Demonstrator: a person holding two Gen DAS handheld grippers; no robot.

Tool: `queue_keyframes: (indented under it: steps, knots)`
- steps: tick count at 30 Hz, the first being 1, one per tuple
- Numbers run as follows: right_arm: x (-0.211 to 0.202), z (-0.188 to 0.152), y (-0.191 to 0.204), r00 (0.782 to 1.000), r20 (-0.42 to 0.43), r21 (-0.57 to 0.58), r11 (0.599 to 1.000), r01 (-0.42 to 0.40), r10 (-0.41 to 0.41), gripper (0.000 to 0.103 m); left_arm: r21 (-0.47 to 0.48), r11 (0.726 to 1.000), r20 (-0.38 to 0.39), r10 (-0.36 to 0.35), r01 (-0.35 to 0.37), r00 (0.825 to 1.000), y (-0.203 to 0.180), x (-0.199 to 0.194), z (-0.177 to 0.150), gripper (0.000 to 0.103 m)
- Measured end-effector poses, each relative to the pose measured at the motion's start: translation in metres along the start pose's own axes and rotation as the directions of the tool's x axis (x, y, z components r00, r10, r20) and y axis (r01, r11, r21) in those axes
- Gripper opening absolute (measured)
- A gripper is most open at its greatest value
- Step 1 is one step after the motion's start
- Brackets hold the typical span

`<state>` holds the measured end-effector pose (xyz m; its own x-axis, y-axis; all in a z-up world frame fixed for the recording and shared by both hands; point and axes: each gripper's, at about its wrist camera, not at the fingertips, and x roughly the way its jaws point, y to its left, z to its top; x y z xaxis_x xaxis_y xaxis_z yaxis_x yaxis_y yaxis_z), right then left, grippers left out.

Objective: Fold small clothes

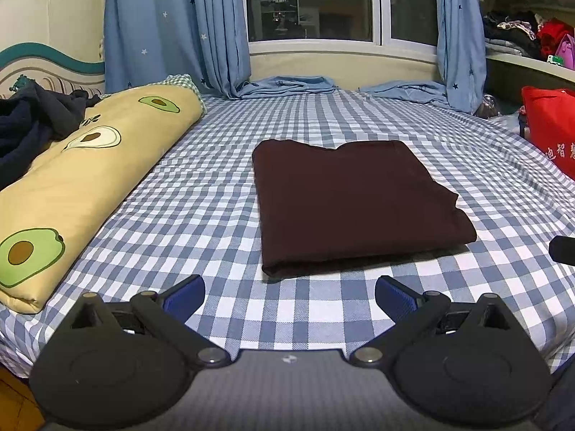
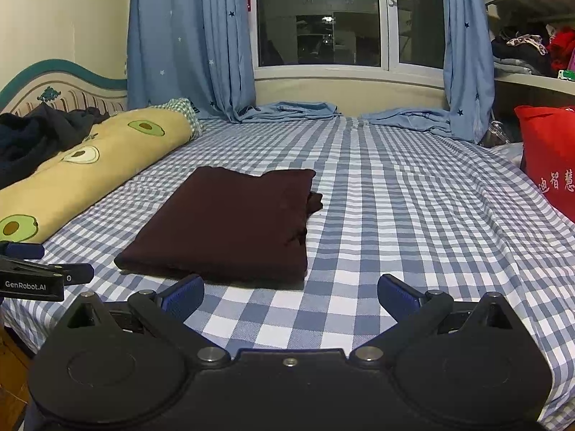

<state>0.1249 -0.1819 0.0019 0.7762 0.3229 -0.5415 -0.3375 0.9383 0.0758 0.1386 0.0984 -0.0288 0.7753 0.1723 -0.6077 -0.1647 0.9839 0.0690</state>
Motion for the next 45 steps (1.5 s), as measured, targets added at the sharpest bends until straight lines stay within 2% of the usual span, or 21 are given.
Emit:
queue_keyframes:
  steps: [11, 18, 27, 45]
  knots:
    - [0.016, 0.000, 0.004, 0.999, -0.052, -0.012, 1.000, -0.013, 0.013, 0.102, 0.023, 1.000, -0.023, 0.004, -0.003, 1.000, 0.002, 0.017, -0.002, 0.102]
    - [0.027, 0.004, 0.005, 0.998, -0.062, -0.010, 1.000, -0.001, 0.000, 0.102, -0.022, 0.998, -0.040, -0.057, 0.056, 0.998, 0.001, 0.030, -0.001, 0.102]
    - [0.036, 0.006, 0.000, 0.997, -0.078, -0.004, 1.000, 0.022, -0.022, 0.102, -0.006, 0.997, -0.052, -0.083, 0.083, 0.995, -0.008, 0.038, -0.001, 0.102]
    - [0.040, 0.008, -0.005, 0.997, -0.070, 0.006, 1.000, 0.012, -0.011, 0.102, -0.006, 0.997, -0.056, -0.075, 0.075, 0.996, -0.012, 0.041, 0.004, 0.102]
